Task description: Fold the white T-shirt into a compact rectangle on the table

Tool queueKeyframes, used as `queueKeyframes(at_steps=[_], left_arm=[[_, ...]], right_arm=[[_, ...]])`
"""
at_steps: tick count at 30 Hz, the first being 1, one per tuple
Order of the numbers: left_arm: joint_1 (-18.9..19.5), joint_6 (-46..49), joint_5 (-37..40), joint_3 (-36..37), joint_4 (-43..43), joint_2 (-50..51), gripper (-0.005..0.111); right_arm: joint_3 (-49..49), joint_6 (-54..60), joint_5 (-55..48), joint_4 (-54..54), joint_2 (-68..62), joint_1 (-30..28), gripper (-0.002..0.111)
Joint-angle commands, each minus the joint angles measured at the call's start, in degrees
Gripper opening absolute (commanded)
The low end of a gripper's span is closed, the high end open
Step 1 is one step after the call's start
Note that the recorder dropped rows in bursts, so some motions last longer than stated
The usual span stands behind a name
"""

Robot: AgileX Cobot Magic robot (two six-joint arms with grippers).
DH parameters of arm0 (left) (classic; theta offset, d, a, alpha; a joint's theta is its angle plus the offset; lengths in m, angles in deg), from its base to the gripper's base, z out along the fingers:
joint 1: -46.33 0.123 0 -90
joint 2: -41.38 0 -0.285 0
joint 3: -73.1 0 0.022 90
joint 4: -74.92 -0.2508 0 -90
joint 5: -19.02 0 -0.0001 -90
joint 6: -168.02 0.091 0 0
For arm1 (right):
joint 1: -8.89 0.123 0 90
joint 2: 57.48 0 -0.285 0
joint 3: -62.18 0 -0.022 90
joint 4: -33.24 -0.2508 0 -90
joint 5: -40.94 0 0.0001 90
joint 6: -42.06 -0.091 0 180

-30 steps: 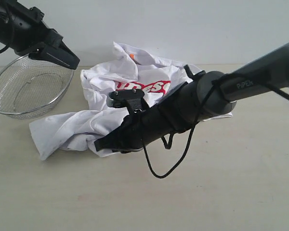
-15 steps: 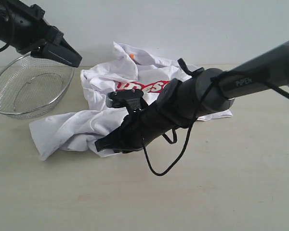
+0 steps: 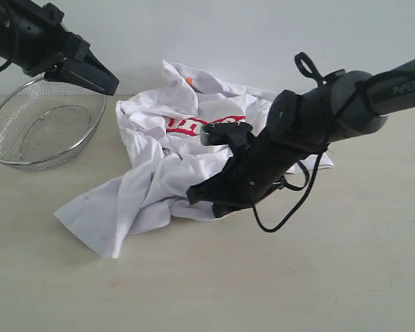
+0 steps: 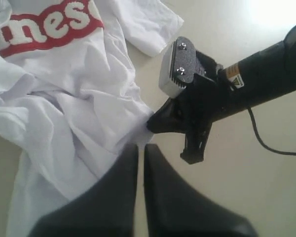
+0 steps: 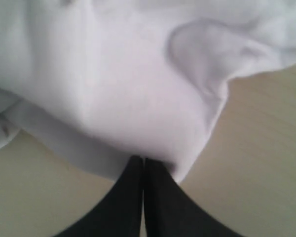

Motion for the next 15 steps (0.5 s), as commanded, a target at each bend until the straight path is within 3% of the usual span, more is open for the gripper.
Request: queueKeyframes(at_steps=[1,10,15], left_arm=[[0.1,0.3,0.7,0.3,2.1,-1.5,0.004],[0.1,0.3,3.6,0.3,3.0,-4.7,0.004],[0.1,0.0,4.3,1.1,3.3,-7.0,0.004]], right_arm=[[-1.7,-5.0,-7.4,12.2,0.8,-3.8,0.000],[-1.9,-10.1,-15.5,24.3,6.4,-6.2,0.000],[-1.9,-9.9,-17.2,25.8,12.5,-7.8,0.000]])
